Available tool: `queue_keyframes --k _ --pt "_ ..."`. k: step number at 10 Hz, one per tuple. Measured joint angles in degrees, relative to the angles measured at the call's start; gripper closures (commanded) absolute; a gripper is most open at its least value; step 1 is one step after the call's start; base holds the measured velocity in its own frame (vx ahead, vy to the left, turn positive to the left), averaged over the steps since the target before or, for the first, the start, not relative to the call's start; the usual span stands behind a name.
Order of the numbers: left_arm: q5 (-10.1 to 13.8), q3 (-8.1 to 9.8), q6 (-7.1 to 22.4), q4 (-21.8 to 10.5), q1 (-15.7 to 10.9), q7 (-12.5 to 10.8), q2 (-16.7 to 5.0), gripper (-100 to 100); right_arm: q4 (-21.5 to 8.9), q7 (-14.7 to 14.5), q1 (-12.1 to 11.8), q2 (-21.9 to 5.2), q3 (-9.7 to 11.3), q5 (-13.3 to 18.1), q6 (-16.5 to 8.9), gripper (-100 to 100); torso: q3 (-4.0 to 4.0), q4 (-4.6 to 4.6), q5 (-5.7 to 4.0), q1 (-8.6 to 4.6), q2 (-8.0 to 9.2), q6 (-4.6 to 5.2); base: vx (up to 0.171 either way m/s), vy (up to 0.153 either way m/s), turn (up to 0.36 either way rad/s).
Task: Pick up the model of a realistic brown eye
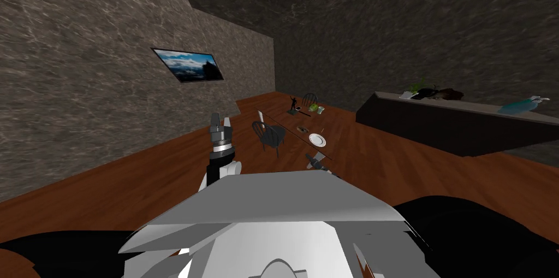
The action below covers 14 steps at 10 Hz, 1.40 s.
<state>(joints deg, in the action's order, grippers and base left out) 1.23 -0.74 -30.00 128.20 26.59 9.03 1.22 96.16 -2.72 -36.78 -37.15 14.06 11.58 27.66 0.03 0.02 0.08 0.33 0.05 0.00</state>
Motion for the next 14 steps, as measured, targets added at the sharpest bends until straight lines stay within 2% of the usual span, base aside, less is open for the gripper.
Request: queue_keyframes --k 2,5,6,7,9,12,14 --pt "0.00 0.00 0.00 0.00 0.00 0.00 0.00 0 -3.24 -1.41 -0.39 -2.39 1.73 1.35 -0.90 -100 0.00 0.00 -0.01 -0.08 -0.01 0.02 0.005 0.073 0.118" --pt "0.00 0.01 0.00 0.00 0.00 0.00 -0.01 0 -7.61 -2.17 -0.64 -6.11 2.59 2.13 -0.13 -100 -0.01 0.00 -0.04 -0.21 -0.02 0.00 0.006 0.047 0.085" --pt "0.00 0.01 0.00 0.00 0.01 0.00 -0.01 0 -7.60 -2.58 -1.35 -7.03 2.97 2.54 -0.98 -100 -0.01 0.00 -0.02 -0.19 -0.02 0.04 0.013 0.024 -0.011" --pt "0.00 0.02 0.00 0.00 0.01 0.00 -0.01 0 -9.43 -2.90 -1.05 -6.99 3.10 2.66 -0.62 -100 -0.01 0.00 -0.05 -0.29 -0.03 0.05 0.043 0.064 0.126" --pt "0.00 0.01 0.00 0.00 0.01 0.00 -0.01 0 -13.00 -3.68 -0.17 -9.23 4.38 3.64 -0.45 -100 -0.07 -0.03 -0.02 -0.17 -0.11 0.04 0.033 0.072 0.137" --pt "0.00 0.01 0.00 0.00 0.01 0.00 -0.01 0 -20.49 -5.78 1.00 -12.57 6.34 5.57 0.28 -100 -0.10 -0.03 -0.01 -0.11 -0.18 0.02 0.061 0.093 0.144" --pt "0.00 0.01 0.00 0.01 0.02 0.00 0.00 0 -23.28 -8.28 0.32 -15.00 7.20 7.11 -0.32 -100 -0.15 -0.06 0.03 -0.03 -0.25 0.05 0.053 0.066 0.023"
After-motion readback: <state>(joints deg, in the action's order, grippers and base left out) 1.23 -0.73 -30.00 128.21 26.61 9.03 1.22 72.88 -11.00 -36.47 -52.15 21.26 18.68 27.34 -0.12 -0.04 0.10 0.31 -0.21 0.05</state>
